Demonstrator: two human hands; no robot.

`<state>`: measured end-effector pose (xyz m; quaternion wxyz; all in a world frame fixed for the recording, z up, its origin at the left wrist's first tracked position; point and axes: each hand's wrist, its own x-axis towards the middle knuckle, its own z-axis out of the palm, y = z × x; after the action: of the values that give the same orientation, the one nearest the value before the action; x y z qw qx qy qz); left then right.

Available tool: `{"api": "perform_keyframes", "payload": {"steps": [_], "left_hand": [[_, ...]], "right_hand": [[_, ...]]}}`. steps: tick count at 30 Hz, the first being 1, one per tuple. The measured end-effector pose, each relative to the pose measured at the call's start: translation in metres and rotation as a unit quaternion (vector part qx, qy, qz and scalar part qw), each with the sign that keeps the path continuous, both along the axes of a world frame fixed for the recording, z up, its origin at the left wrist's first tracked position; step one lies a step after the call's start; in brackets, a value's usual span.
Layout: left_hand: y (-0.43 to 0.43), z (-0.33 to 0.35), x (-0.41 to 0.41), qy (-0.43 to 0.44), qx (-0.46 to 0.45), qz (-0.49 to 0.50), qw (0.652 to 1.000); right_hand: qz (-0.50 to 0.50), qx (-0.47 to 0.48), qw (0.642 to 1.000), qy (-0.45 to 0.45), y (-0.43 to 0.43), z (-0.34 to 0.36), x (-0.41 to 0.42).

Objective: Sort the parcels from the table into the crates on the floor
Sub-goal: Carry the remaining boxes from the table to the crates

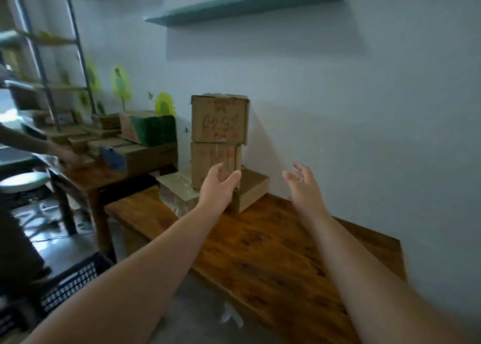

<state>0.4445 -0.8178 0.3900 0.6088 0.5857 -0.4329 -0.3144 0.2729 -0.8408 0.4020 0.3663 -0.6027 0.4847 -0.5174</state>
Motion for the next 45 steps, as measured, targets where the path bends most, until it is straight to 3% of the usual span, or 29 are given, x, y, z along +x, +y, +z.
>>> {"api": "perform_keyframes", "payload": {"steps": [7,20,28,33,45], "left_hand": [[-0.049,0.006,0.102,-0.017,-0.015,0.039,0.999],[-0.227,0.008,0.185,-0.016,-0.025,0.09,0.995],[-0.32,0.015,0.229,-0.003,-0.005,0.153,0.988],[-0.35,0.02,0.253,0.027,0.005,0.092,0.995],[-0.363,0.018,0.273,0.043,-0.073,-0.086,0.993]], "right_hand": [[0.018,0.027,0.999,-0.006,-0.063,0.0,0.091],[-0.021,0.022,1.0,-0.007,-0.253,0.001,0.153],[0.016,0.018,1.0,-0.012,-0.353,0.009,0.179],[0.057,0.023,0.998,-0.031,-0.374,0.007,0.196],[-0.042,-0.036,0.998,0.013,-0.363,0.001,0.222]]}}
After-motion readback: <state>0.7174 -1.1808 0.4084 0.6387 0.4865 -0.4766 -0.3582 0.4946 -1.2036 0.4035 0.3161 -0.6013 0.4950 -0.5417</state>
